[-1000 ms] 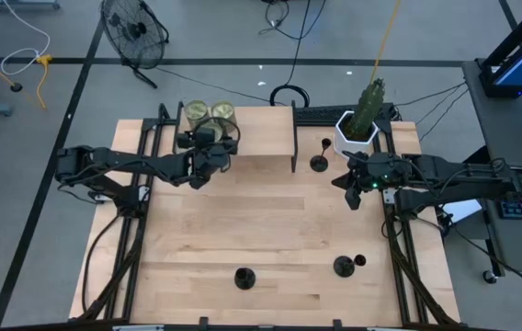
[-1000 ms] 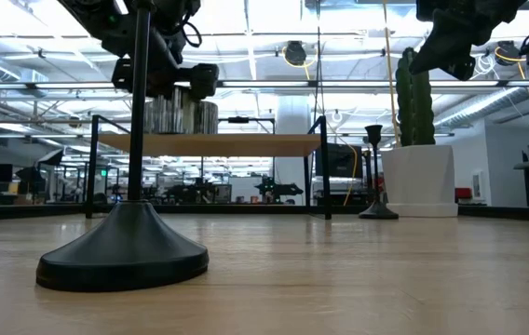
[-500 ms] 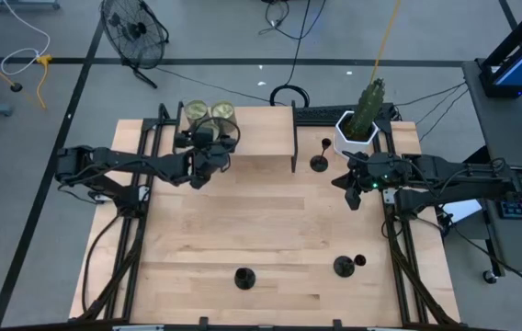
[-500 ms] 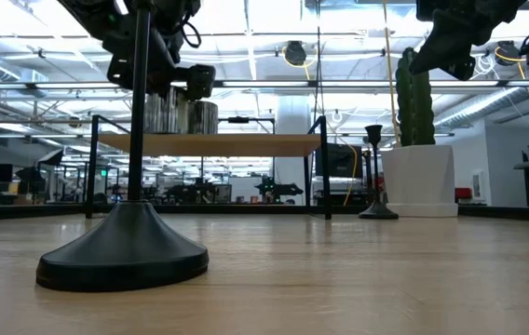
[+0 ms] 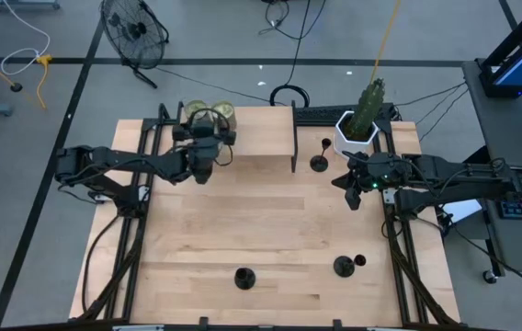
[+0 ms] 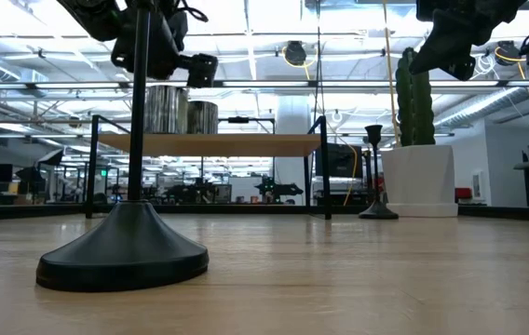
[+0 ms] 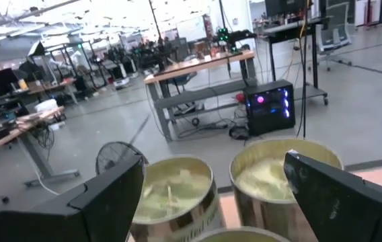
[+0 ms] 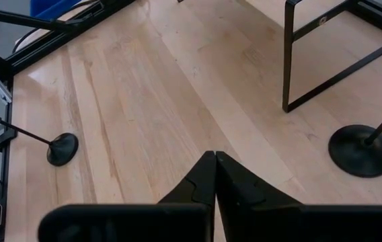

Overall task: Pick & Place candle stick holders
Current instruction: Put the silver scented candle on the shelf

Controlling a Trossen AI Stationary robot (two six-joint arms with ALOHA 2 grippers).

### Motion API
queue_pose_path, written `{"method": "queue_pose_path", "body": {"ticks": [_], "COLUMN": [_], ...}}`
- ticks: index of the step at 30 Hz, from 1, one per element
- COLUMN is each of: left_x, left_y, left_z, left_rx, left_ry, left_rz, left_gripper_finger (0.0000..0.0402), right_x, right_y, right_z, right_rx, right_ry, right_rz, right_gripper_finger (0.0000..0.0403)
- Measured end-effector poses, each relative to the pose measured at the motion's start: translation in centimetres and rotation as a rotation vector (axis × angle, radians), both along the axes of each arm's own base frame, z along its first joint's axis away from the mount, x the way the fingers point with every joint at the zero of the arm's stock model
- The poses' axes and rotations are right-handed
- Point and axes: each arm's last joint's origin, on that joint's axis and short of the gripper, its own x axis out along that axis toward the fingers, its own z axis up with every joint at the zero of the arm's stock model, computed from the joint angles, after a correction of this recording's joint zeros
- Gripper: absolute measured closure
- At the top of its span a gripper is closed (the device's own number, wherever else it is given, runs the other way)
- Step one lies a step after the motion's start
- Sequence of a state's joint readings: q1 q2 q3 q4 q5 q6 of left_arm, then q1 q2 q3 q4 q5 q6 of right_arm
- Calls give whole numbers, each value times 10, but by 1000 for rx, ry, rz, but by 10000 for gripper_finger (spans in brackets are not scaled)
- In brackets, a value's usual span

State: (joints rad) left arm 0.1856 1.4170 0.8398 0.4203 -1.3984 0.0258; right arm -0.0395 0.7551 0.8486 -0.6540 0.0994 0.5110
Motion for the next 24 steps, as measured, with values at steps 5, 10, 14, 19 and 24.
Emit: {"method": "queue_pose_path", "body": {"ticks": [5,10,14,19,24], "left_x": [1,-5,-13,-14,-14], "left_y": [-1,-22,-52,-93,-122], "left_z": [17,43,54,56,48], "left_rx": [40,82,45,18,1], "left_ry": [-27,-71,-89,-130,-213], "left_rz": [-5,-57,-56,-166,-269], "left_gripper_finger": [41,41,41,47,85], "right_x": [0,0,0,1,4], "right_y": [0,0,0,0,0], "right_z": [0,0,0,1,5], "right_rx": [0,0,-1,-10,-30], "right_ry": [0,0,0,-10,-57], "right_rz": [0,0,1,7,19], "right_gripper_finger": [403,403,403,403,403]}}
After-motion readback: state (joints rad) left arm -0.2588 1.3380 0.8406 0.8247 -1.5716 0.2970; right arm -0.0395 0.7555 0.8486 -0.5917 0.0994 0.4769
